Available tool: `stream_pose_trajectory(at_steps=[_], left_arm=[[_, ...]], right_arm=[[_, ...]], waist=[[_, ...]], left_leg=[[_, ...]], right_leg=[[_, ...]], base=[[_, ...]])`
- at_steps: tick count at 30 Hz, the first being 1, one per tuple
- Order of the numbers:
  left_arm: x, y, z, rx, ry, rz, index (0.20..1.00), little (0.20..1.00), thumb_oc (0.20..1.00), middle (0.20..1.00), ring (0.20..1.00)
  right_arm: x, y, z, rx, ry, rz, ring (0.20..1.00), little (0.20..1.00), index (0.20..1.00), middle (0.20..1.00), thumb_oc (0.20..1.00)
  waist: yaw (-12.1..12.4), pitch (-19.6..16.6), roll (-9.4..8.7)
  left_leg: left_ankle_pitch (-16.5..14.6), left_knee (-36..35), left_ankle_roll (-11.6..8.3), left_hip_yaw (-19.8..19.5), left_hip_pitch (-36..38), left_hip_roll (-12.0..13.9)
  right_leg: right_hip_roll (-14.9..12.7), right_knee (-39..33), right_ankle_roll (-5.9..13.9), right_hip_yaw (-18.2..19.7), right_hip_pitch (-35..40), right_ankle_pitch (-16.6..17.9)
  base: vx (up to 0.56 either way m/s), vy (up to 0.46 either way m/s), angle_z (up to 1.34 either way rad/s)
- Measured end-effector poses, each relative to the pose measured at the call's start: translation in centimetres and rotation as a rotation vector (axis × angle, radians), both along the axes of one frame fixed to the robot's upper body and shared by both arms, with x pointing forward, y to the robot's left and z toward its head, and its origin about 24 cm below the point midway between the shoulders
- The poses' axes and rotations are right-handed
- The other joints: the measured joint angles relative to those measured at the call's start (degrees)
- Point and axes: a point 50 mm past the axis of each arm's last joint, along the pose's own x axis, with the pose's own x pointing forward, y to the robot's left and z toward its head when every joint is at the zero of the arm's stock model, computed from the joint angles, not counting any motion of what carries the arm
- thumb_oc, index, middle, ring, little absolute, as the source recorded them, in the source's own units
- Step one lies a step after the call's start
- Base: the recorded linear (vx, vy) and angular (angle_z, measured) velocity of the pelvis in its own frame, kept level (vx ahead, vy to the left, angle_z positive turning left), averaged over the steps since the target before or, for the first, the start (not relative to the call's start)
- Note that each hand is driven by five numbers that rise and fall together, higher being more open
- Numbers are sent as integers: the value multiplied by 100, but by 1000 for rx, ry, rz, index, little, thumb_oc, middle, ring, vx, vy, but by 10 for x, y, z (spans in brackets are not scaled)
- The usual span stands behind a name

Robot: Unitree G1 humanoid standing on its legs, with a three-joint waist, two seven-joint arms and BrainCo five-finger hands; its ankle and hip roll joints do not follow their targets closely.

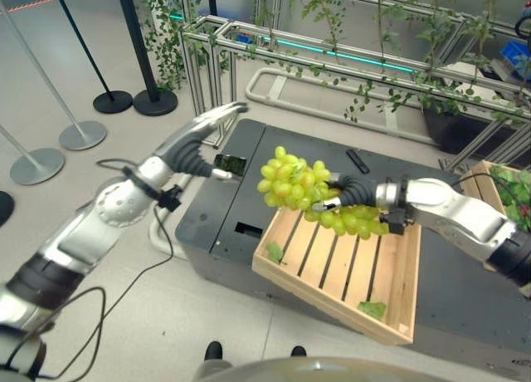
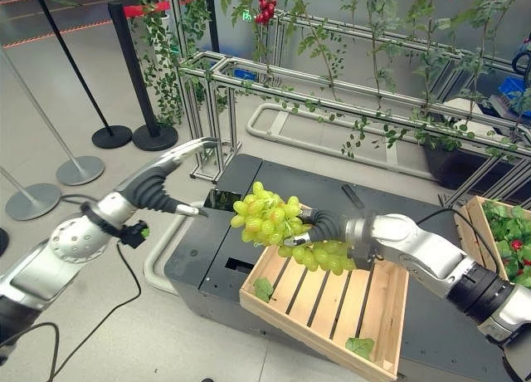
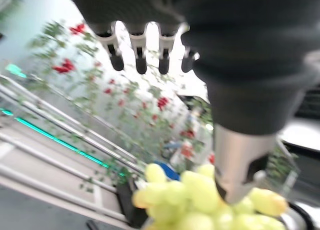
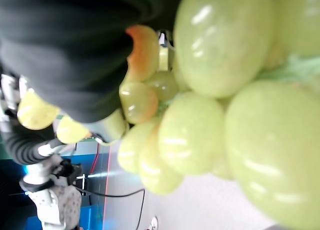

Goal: Pick up the fruits from the basket on one side to the basket on the other side

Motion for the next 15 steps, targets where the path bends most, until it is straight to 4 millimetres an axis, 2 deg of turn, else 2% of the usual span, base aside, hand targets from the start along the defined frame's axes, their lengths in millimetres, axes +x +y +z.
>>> stream_pose_trajectory(at_steps=[3, 6, 15], left_arm=[[-5, -16, 5, 124, -24, -100, 1000, 1000, 1000, 1000, 1000], [-5, -18, 6, 149, -26, -115, 1000, 1000, 1000, 1000, 1000], [-12, -16, -7, 338, 16, -158, 1000, 1000, 1000, 1000, 1000]], right_arm=[[-4, 15, -7, 26, 47, 46, 200, 200, 200, 200, 200], [-7, 24, -8, 58, 69, 75, 200, 200, 200, 200, 200], [-8, 27, -10, 74, 101, 55, 200, 200, 200, 200, 200]], waist=[[-62, -36, -66], [-58, -19, -120], [-62, 11, -215]], left_leg=[[-2, -6, -3, 37, 7, 3], [-6, -8, -8, 105, 6, 18], [-21, -9, -28, 150, 5, 36]], right_leg=[[13, -92, 6, 22, 31, 43], [39, -188, 10, 84, 36, 107], [68, -273, -14, 146, 42, 158]], base=[[-3, -6, -4], [1, -5, -11], [-4, 6, -3]])
